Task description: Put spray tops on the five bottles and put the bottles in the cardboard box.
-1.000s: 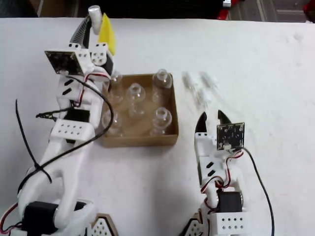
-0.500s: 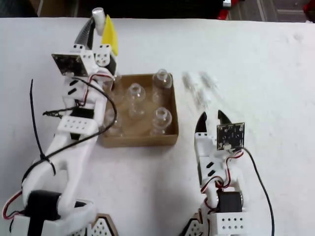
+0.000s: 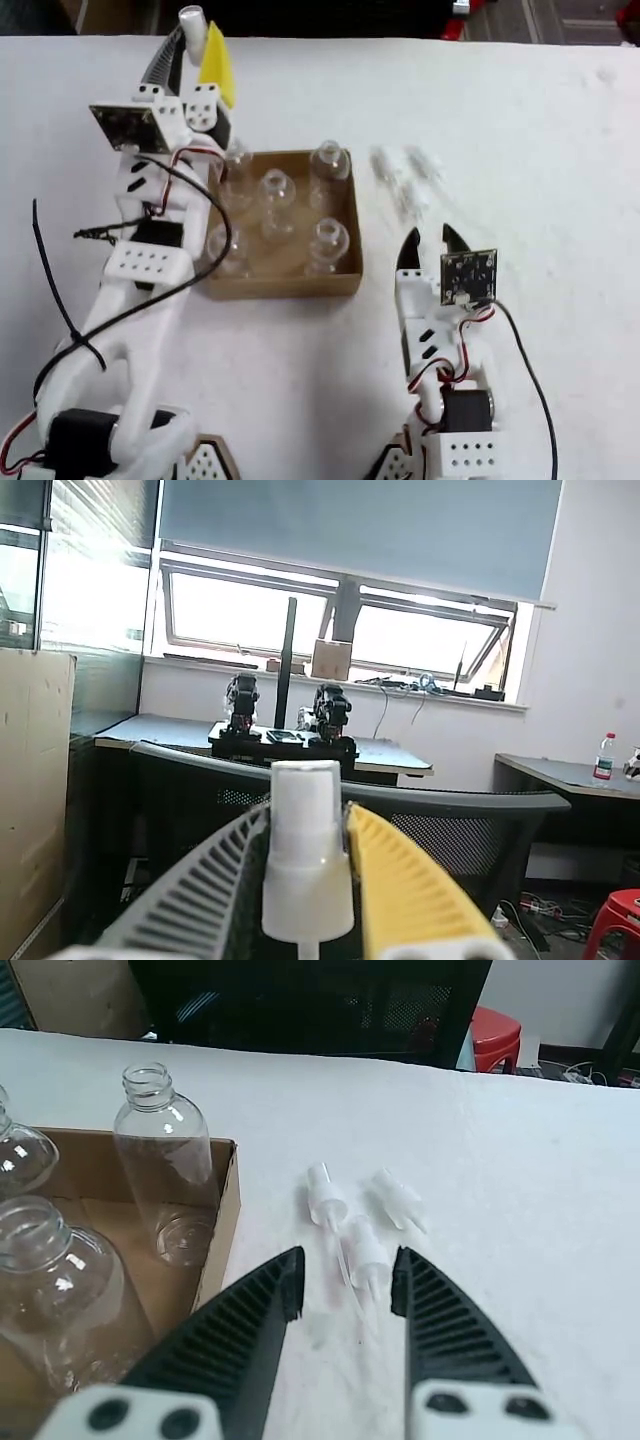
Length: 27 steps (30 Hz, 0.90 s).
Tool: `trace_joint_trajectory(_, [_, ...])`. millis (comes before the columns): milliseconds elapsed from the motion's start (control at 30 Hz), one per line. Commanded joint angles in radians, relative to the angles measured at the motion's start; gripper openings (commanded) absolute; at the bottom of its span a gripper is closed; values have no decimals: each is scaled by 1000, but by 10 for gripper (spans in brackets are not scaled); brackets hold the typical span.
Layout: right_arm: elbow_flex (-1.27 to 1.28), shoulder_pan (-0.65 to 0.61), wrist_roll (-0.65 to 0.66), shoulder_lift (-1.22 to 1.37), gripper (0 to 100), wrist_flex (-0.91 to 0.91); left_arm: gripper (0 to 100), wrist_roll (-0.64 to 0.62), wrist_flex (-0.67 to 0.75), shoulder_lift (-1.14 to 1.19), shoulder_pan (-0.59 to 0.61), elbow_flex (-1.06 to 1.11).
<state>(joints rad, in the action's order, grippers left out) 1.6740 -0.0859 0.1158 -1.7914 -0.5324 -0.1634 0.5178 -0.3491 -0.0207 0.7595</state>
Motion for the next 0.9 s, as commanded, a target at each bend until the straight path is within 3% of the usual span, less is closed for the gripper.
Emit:
trace_joint_trajectory(0, [5, 10, 12, -4, 127, 22, 21, -5, -3, -45, -10, -58])
trace_joint_trajectory(667, [5, 10, 12, -4, 127, 22, 21, -5, 6, 85, -10, -60])
trace_joint_trajectory(867, [5, 10, 12, -4, 127, 22, 21, -3, 302, 87, -12, 103])
